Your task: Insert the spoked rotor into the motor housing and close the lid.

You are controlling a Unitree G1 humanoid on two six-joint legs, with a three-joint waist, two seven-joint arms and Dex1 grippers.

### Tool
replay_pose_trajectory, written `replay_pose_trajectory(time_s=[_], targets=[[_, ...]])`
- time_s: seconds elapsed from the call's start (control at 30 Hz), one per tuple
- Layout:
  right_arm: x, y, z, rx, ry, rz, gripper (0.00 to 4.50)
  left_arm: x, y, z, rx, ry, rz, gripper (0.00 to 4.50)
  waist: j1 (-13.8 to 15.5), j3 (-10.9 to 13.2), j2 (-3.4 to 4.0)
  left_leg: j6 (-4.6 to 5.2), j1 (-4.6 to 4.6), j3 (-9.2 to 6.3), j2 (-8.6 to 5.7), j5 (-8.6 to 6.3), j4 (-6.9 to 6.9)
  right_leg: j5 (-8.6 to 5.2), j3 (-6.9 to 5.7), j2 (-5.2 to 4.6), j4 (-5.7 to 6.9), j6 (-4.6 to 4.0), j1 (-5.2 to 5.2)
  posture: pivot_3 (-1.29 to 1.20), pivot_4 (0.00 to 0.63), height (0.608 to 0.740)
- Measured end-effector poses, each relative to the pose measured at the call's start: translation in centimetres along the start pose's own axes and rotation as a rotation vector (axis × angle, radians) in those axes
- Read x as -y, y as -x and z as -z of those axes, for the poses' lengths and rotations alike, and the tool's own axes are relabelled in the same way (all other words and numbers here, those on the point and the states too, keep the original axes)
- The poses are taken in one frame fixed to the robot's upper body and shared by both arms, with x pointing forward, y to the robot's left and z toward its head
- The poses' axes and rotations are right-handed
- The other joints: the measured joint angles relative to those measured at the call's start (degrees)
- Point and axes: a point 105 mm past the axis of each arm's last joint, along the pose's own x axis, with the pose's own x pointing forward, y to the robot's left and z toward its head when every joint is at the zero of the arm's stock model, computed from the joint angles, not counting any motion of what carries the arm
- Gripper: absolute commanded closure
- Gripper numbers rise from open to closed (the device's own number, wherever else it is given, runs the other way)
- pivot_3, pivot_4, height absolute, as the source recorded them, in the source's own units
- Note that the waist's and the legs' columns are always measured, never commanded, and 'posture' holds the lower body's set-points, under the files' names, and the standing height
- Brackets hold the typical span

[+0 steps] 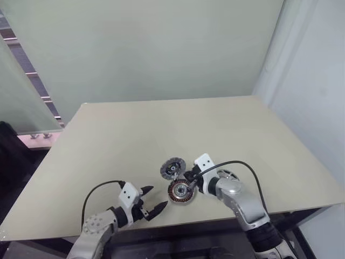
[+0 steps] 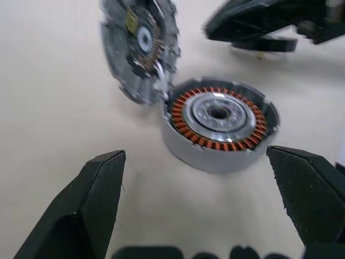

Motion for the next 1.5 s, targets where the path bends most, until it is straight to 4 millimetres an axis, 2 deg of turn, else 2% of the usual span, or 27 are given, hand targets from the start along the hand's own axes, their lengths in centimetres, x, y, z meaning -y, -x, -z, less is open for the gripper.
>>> replay_pose_trajectory(time_s=[0.3,0.47,0.57,0.7,0.83,1.1,1.37,1.5], targets=[[2.9,3.4,0.4,0.02,-0.162,0.153,0.04,-0.2,-0.3,-0.5,0.013,-0.002,0.002,0.0,0.0,0.0,0.0,0.0,-0.03,0.0,0.0,0.0,-0.01,-0.01,0.0,0.0,-0.01,-0.01,-0.02,0.0,0.0,0.74],[5.3,5.6,0.5,0.091,-0.333,0.336,0.04,-0.1,-0.5,-0.5,0.019,0.005,0.005,0.0,0.0,0.0,0.02,0.0,-0.08,0.01,0.02,0.0,0.0,0.0,0.01,0.0,-0.01,0.0,-0.06,0.0,0.0,0.74],[6.9,7.3,0.4,0.175,-0.509,0.462,0.04,-0.1,-0.7,-0.5,0.022,0.01,0.008,0.0,0.0,0.0,0.05,0.0,-0.07,0.01,0.04,0.0,-0.02,0.0,0.0,0.01,0.0,0.0,-0.06,0.0,0.0,0.74],[9.2,9.8,2.2,0.178,-0.661,0.608,0.04,0.0,-0.7,-0.4,0.02,0.014,0.013,0.0,0.0,0.0,0.19,0.0,-0.12,0.0,-0.04,0.0,-0.01,-0.01,0.03,-0.04,-0.06,-0.01,-0.06,0.0,0.0,0.74],[10.1,11.2,3.2,0.188,-0.755,0.674,0.04,-0.1,-0.9,-0.4,0.02,0.015,0.02,0.0,0.0,0.0,0.31,0.01,-0.1,0.08,0.02,0.0,-0.06,-0.04,0.06,-0.01,-0.04,-0.08,-0.1,0.0,0.0,0.74],[9.8,11.2,4.0,0.19,-0.904,0.638,0.04,-0.1,-0.9,-0.5,0.021,0.012,0.027,0.0,0.0,0.0,0.54,0.03,-0.06,0.1,0.02,-0.01,-0.15,-0.06,0.09,0.01,-0.06,-0.11,-0.08,0.0,0.0,0.74],[9.0,10.0,5.4,0.154,-1.055,0.555,0.04,-0.2,-1.0,-0.4,0.018,0.013,0.026,0.0,0.0,0.0,0.54,0.05,-0.06,0.13,0.02,-0.01,-0.15,-0.07,0.11,0.01,-0.07,-0.11,-0.08,0.0,0.0,0.74],[8.7,9.2,5.3,0.146,-1.094,0.511,0.04,-0.2,-1.0,-0.4,0.019,0.01,0.027,0.0,-0.1,0.0,0.56,0.05,-0.06,0.14,0.03,-0.01,-0.16,-0.07,0.12,0.01,-0.07,-0.11,-0.09,0.0,0.0,0.74]])
